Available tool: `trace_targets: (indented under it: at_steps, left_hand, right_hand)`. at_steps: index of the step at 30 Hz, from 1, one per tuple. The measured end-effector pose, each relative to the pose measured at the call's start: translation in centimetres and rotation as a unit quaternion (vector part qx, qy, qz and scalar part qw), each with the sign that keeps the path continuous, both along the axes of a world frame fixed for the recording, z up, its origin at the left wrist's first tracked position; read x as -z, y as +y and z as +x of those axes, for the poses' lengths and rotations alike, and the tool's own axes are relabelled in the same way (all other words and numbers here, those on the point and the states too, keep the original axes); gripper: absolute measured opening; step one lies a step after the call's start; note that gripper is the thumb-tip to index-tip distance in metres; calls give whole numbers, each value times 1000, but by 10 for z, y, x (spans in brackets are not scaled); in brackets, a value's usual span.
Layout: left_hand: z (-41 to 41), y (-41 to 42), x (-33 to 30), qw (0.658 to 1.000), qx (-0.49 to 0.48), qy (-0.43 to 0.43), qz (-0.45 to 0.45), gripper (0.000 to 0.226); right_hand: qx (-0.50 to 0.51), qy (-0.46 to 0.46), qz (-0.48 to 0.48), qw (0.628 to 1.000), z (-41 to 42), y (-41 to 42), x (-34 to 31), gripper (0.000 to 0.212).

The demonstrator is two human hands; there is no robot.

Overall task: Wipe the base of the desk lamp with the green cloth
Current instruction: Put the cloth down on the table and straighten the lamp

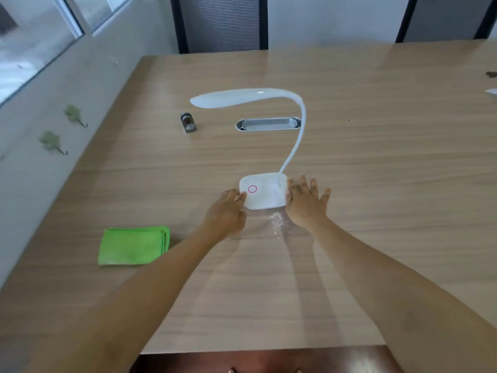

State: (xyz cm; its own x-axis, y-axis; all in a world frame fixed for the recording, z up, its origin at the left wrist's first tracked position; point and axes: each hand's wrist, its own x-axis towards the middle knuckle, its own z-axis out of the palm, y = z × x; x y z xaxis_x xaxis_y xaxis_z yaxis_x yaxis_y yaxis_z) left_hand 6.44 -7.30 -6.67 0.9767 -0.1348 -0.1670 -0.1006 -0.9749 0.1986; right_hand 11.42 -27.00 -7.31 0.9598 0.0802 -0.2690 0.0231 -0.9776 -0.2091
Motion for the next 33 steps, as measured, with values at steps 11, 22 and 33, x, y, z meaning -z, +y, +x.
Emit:
trace_targets:
  at_steps: [11, 22, 33]
  left_hand:
    - [-1, 7, 0, 981, 131, -143, -14, 41]
    - [23, 17, 14, 992, 100, 7, -73, 88]
    - [-9, -3, 25, 994, 83, -50, -41, 87]
  right_hand:
    - [25, -69, 101, 992, -50, 22, 4, 55]
    - [-58, -67, 123, 988, -81, 49, 20, 69]
    - [-65, -22, 37, 997, -48, 16, 10, 58]
